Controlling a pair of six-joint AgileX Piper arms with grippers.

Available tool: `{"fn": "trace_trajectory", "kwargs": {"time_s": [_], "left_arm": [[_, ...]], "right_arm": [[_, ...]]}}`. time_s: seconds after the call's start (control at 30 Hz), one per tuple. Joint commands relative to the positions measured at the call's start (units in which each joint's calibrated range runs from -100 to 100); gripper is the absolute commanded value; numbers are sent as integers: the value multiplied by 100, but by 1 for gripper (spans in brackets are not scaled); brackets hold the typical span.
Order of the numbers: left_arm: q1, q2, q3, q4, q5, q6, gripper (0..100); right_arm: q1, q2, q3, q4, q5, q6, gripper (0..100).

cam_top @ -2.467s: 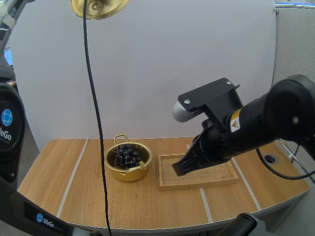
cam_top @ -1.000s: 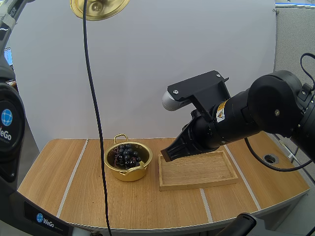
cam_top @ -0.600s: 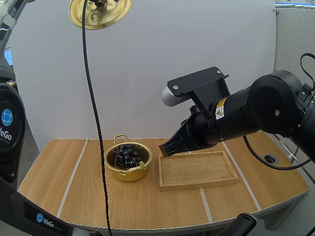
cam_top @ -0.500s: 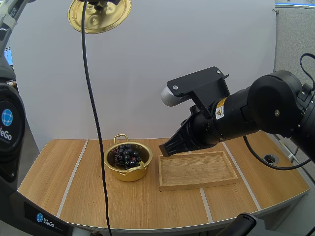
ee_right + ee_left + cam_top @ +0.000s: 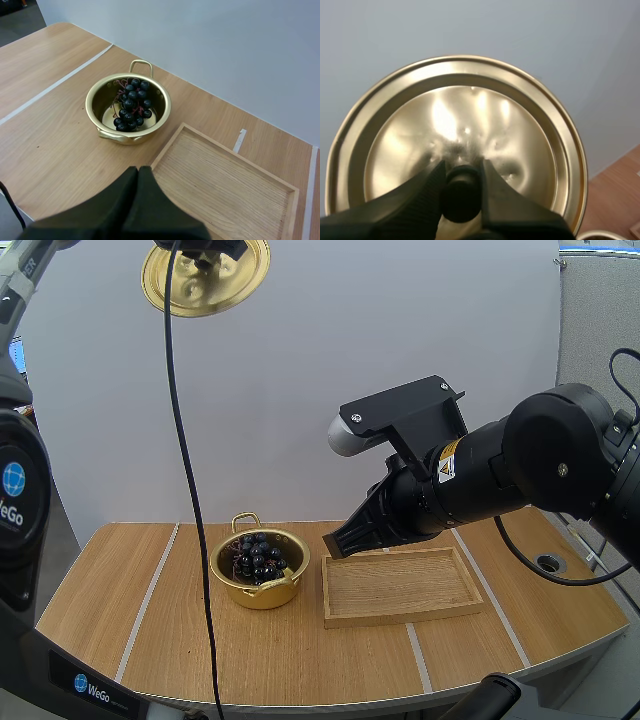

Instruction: Open the pot, put the grape inside, and close it

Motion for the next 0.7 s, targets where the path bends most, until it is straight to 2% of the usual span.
{"fn": "trace_trajectory", "kwargs": {"time_s": [0.0, 0.07, 0.17, 0.33, 0.67], "left_arm": [[-17, -10, 1045, -348, 0, 92, 0], [-17, -10, 2042, -520, 0, 229, 0], [-17, 3, 2669, -698, 0, 392, 0], [-17, 26, 3404, -995, 0, 661, 0], [-17, 32, 4293, -1012, 0, 931, 0]], "right_arm": [[-1, -19, -10, -41, -160, 10, 0], [-1, -19, -10, -41, -160, 10, 0], [-1, -19, -10, -41, -160, 10, 0], [-1, -31, -10, -41, -161, 10, 0], [-1, -31, -10, -41, -161, 10, 0]]}}
